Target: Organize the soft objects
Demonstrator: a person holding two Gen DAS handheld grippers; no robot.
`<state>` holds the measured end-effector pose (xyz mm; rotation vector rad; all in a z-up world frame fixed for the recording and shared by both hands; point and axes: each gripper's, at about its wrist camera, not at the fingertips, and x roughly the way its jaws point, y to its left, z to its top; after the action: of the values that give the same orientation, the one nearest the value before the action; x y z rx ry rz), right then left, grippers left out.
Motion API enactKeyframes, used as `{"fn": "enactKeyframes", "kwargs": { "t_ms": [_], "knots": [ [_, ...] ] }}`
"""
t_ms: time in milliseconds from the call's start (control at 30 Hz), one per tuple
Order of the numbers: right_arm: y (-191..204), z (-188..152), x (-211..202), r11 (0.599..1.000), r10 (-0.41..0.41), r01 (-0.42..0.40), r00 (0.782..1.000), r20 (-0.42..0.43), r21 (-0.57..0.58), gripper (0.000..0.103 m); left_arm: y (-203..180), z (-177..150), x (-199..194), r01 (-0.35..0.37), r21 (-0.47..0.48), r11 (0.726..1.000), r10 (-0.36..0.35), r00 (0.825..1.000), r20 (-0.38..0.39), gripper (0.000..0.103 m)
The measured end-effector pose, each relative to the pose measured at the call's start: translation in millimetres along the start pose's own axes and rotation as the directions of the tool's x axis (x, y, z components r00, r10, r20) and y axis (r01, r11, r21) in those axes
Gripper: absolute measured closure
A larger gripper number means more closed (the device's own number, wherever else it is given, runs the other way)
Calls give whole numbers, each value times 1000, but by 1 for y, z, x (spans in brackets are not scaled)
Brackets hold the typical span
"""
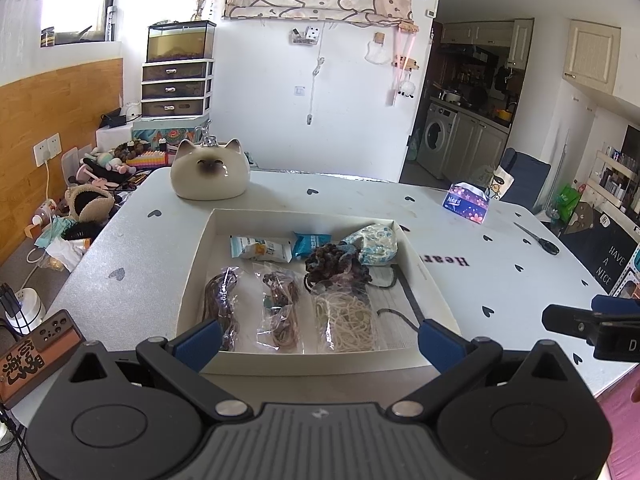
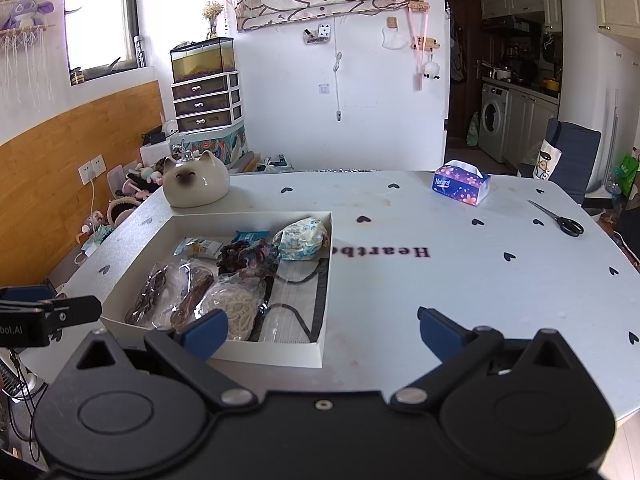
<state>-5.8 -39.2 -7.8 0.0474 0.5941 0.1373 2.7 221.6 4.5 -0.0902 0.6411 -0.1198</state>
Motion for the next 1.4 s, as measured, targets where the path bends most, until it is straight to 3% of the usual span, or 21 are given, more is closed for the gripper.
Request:
{"fn": "enactKeyframes", "kwargs": {
  "t_ms": [1400],
  "knots": [
    [6,2,3,1000,-4,4,1000,-2,-4,0,4,1,1,-1,2,1000,1,1000,1,0]
  ]
}}
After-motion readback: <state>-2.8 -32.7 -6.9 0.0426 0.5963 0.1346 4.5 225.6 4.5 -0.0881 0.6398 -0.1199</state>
